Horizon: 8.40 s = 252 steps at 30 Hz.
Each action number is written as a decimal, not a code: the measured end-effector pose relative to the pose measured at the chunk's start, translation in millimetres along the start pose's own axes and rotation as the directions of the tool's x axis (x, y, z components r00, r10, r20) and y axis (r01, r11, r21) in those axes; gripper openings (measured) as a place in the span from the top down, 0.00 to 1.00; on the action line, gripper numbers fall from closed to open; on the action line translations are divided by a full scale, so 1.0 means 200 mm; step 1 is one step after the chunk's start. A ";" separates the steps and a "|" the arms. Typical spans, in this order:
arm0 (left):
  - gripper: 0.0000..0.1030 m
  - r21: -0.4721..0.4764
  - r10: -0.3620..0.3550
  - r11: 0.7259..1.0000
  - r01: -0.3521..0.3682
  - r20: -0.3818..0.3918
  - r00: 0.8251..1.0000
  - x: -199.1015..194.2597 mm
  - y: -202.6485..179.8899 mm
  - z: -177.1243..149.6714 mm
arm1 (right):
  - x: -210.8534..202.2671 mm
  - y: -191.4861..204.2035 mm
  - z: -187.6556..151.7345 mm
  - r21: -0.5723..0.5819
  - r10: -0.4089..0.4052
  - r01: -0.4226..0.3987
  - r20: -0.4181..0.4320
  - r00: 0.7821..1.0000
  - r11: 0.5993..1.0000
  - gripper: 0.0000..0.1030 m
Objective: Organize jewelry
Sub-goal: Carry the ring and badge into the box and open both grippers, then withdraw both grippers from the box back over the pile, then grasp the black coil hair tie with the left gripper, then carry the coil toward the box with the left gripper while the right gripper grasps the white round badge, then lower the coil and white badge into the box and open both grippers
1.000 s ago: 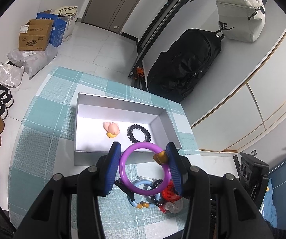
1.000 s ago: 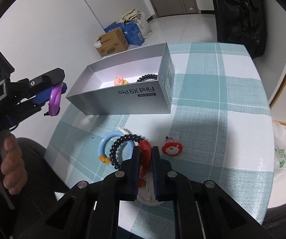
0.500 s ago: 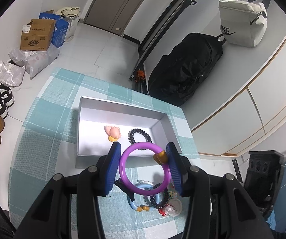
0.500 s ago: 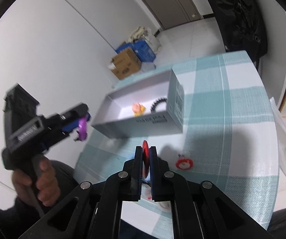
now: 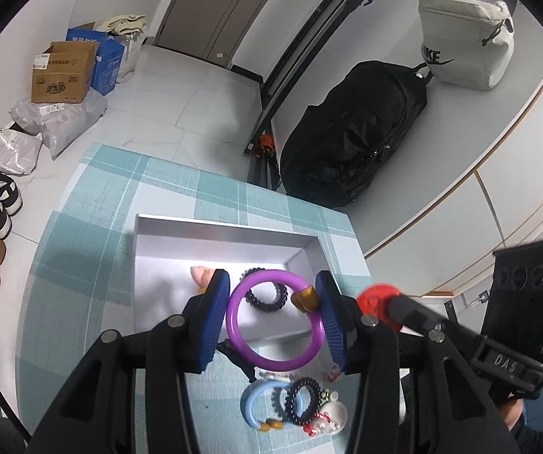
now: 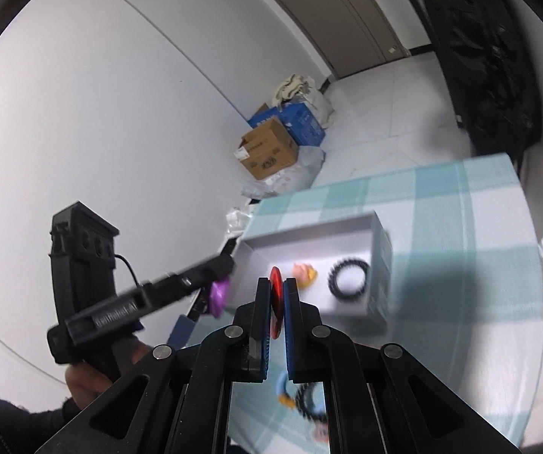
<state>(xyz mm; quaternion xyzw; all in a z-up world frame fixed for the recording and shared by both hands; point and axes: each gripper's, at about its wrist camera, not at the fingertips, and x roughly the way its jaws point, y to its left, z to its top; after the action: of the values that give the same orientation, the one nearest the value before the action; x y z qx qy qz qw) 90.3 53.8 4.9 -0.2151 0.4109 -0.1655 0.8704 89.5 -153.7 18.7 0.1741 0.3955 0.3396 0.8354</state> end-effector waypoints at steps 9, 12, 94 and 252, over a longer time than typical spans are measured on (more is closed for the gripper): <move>0.60 -0.016 0.024 1.000 -0.024 -0.039 0.999 0.09 0.05 0.07 | 0.17 -0.01 0.15 -0.024 0.003 -0.003 -0.013 1.000 1.000 0.95; 0.60 0.007 0.032 0.999 -0.032 -0.040 0.999 0.12 0.04 0.09 | 0.21 -0.04 0.17 -0.034 -0.002 0.001 -0.025 1.000 0.999 0.95; 0.27 0.037 0.158 0.987 -0.154 -0.130 0.979 -0.02 -0.04 -0.35 | 0.06 0.02 -0.61 -0.382 -0.463 0.343 -0.286 0.839 0.858 0.51; 0.52 -0.013 0.066 0.998 -0.066 -0.046 0.997 0.07 0.12 0.05 | 0.22 -0.02 0.16 -0.061 -0.145 0.145 0.002 0.989 0.988 0.34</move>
<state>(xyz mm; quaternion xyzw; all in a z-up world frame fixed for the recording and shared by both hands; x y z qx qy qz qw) 109.5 69.8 -10.0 -0.2038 0.4384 -0.1384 0.8643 136.4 -126.0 13.0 0.1191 0.3975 0.2899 0.8624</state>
